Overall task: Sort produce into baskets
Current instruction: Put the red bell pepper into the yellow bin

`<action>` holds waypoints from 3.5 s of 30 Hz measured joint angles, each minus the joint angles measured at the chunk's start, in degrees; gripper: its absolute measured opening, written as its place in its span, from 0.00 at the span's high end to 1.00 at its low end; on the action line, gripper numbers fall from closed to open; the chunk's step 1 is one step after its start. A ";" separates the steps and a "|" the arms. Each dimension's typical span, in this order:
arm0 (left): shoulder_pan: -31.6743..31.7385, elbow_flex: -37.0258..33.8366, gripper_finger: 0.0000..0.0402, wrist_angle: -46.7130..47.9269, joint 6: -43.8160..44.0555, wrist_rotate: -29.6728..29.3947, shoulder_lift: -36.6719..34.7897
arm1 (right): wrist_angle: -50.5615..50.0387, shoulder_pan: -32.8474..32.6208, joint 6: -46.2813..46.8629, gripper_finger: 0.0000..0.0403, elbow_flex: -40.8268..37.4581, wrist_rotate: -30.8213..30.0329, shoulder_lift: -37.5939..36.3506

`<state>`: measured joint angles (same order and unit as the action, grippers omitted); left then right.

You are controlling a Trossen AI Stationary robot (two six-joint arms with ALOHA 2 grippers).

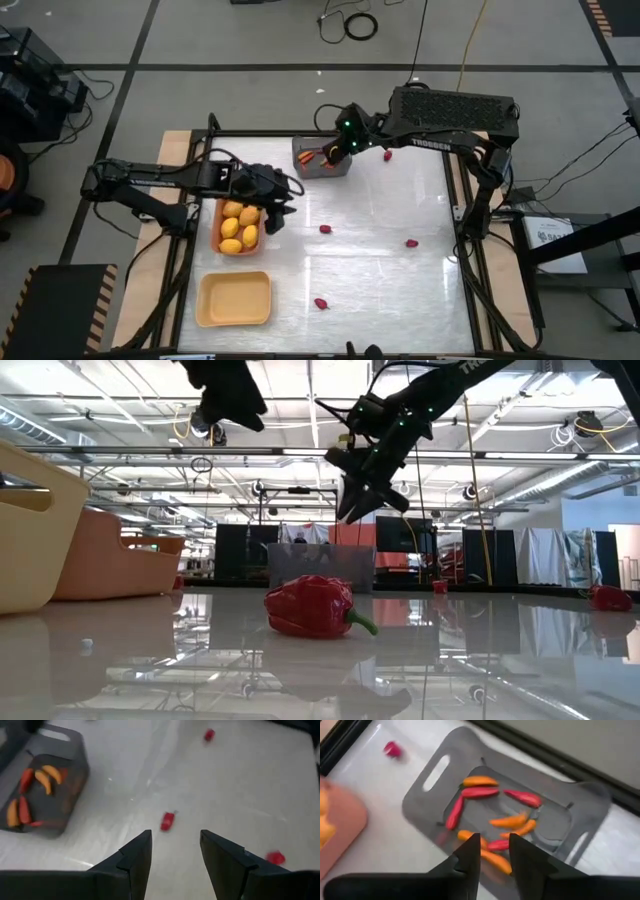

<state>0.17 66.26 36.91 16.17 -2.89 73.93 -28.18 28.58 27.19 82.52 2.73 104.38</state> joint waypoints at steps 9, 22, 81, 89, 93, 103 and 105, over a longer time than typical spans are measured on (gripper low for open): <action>1.26 0.00 0.56 -2.56 -0.41 -1.57 6.83 | -10.99 0.03 -6.38 0.74 0.00 7.93 -3.45; 2.22 0.00 0.56 -12.56 -24.24 4.27 22.23 | -41.35 -13.83 5.00 0.74 0.00 -6.18 -16.34; -11.93 3.32 0.79 -0.82 10.19 17.19 12.59 | -39.07 -33.53 3.36 0.74 -0.04 -15.18 -29.73; -32.00 3.32 0.79 3.24 36.48 12.49 8.08 | -31.92 -31.75 -6.87 0.74 -0.04 -15.03 -29.70; -39.27 3.26 0.79 4.76 46.89 5.71 9.18 | -27.50 -30.36 -11.51 0.74 -0.04 -14.65 -29.70; -46.06 3.17 0.79 11.71 63.19 2.36 13.35 | -25.14 -28.59 -16.34 0.74 -0.04 -11.33 -29.70; -46.28 3.17 0.77 13.00 63.97 2.51 14.34 | -25.51 -28.59 -16.38 0.74 -0.04 -11.33 -29.70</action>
<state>-46.10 69.43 49.91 80.14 -0.38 88.27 -53.69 -0.01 10.81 82.48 -8.60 74.67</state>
